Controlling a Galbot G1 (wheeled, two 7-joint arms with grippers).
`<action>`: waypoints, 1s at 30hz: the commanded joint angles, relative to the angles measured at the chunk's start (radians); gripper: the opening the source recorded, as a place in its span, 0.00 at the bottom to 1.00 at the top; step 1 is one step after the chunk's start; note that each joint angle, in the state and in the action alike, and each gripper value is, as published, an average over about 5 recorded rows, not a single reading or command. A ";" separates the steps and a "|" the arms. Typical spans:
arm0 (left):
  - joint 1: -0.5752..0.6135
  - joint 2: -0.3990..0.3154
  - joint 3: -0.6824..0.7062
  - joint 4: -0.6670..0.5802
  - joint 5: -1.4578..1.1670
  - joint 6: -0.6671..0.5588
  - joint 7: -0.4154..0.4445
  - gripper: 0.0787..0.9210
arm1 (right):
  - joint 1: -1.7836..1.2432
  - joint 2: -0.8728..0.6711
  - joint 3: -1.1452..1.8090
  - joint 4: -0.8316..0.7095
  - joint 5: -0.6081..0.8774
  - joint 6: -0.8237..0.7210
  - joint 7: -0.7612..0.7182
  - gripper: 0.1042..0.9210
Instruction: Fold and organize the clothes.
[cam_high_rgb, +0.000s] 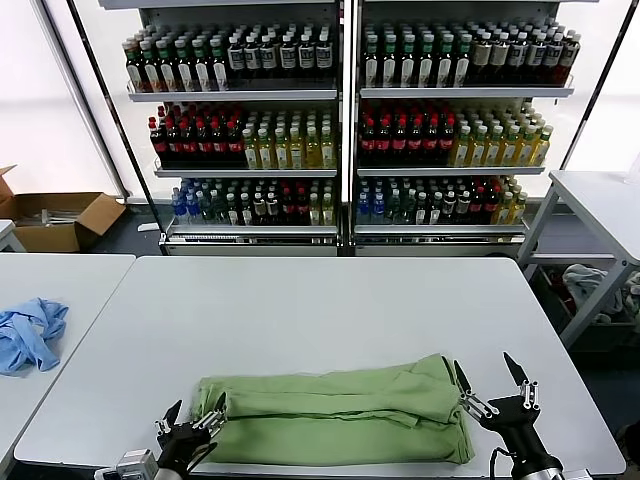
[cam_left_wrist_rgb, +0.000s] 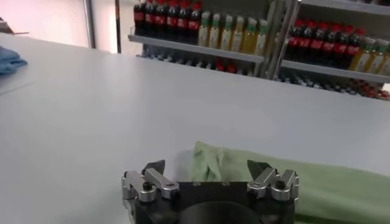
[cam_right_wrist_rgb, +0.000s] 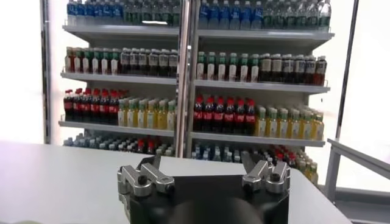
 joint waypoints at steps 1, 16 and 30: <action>-0.009 -0.025 -0.001 0.041 -0.021 -0.020 0.005 0.88 | -0.010 0.000 0.007 -0.007 -0.005 0.021 -0.011 0.88; 0.038 -0.076 0.078 0.054 0.097 -0.153 -0.017 0.55 | 0.023 0.003 -0.003 -0.002 0.003 0.015 -0.008 0.88; -0.015 -0.063 0.107 -0.023 0.134 -0.176 -0.047 0.08 | 0.040 0.010 -0.008 0.008 0.001 0.006 -0.004 0.88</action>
